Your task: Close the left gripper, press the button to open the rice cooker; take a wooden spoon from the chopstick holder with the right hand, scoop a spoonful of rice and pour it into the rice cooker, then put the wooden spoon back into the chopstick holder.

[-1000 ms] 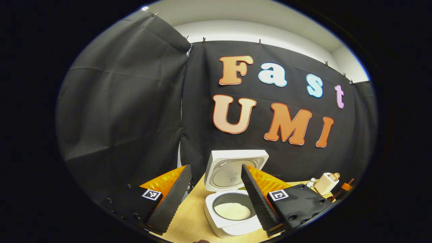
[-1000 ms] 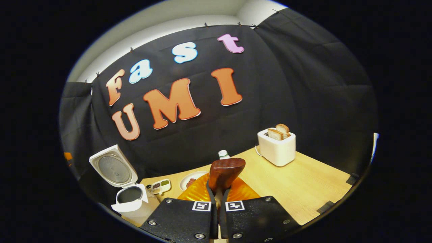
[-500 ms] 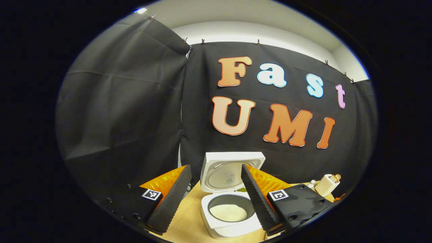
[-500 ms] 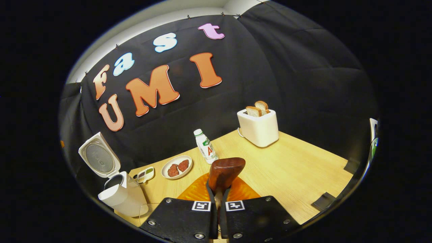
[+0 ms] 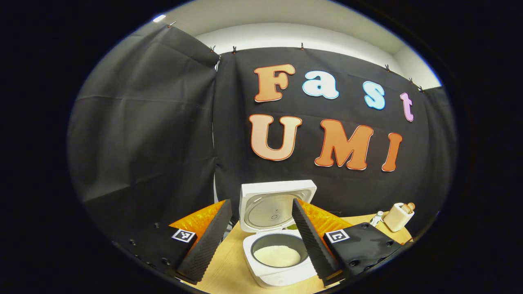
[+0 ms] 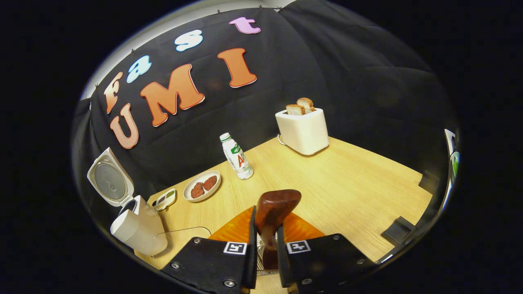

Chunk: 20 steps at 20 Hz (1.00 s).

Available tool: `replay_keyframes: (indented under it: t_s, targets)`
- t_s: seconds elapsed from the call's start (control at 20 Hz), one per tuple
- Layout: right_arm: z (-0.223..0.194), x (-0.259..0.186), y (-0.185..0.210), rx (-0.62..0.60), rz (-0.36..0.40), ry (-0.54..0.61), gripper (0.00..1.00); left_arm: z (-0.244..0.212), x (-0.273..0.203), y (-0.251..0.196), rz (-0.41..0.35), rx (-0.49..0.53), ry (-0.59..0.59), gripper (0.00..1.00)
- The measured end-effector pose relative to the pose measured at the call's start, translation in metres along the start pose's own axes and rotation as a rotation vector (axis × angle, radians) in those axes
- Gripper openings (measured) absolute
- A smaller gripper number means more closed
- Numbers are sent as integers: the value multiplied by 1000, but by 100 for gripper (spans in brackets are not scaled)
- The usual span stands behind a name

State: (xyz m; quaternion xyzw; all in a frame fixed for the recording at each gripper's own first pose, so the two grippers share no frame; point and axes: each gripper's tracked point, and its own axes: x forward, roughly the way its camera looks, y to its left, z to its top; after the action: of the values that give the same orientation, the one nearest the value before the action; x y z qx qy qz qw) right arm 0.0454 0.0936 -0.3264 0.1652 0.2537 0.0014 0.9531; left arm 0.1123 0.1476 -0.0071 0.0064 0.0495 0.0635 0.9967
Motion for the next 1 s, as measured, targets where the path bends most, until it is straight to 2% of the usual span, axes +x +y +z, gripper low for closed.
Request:
replay_keyframes:
  t_s: [0.05, 0.25, 0.3, 0.55, 0.8, 1.0]
  targets:
    - [3, -3, -3, 11, -9, 1, 27, 2, 1, -5, -15, -11, -1, 100]
    - [16, -7, -21, -14, -79, -11, 85, 9, 17, -13, -30, -30, 5, 100]
    - [21, -11, -25, -30, -97, -16, 95, 13, 22, -17, -37, -30, 3, 100]
    - [68, -39, -39, -134, -190, -115, 95, 33, 58, -31, -62, -29, 10, 100]
    - [104, -71, -31, -184, -198, -191, 95, 58, 120, -34, -75, -41, 1, 99]
    - [112, -86, -25, -219, -212, -222, 95, 48, 181, -39, -82, -28, 81, 100]
